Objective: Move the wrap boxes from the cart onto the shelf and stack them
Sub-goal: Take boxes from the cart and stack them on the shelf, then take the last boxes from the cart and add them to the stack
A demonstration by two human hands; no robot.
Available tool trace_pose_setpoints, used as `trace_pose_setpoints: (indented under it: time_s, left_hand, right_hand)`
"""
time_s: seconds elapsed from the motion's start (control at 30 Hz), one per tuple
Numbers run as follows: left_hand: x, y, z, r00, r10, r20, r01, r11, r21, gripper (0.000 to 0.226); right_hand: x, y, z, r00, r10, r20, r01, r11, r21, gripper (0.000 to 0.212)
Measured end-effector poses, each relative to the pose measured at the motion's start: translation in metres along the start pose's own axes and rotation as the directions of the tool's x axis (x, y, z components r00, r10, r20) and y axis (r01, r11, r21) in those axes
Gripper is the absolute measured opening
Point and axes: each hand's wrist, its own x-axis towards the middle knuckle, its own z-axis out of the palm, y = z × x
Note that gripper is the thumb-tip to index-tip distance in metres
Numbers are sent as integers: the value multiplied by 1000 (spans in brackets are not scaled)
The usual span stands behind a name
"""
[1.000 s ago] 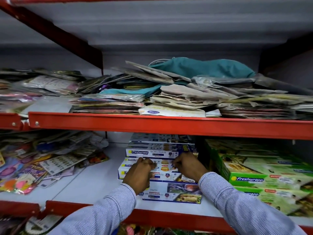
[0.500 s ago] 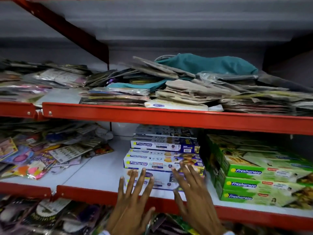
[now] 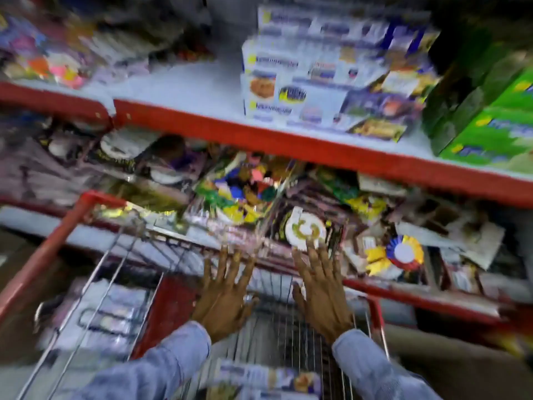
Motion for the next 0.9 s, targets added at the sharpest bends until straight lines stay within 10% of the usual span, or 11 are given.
trace_pose_setpoints:
  time_s: [0.23, 0.43, 0.67, 0.9]
  left_hand:
    - [-61, -2, 108, 950, -15, 312, 20, 1000, -12, 84]
    - [-105, -5, 188, 838, 90, 539, -112, 994, 9, 78]
    - [-103, 0, 212, 665, 274, 695, -326, 943, -59, 61]
    - [-98, 25, 247, 659, 365, 658, -369, 919, -140, 44]
  right_hand:
    - [-57, 2, 112, 921, -48, 387, 8, 995, 104, 68]
    - [-94, 12, 213, 548, -48, 835, 37, 999, 34, 68]
    - [-97, 26, 253, 364, -111, 925, 168, 984, 52, 75]
    - [-76, 30, 253, 505, -189, 842, 227, 970, 82, 49]
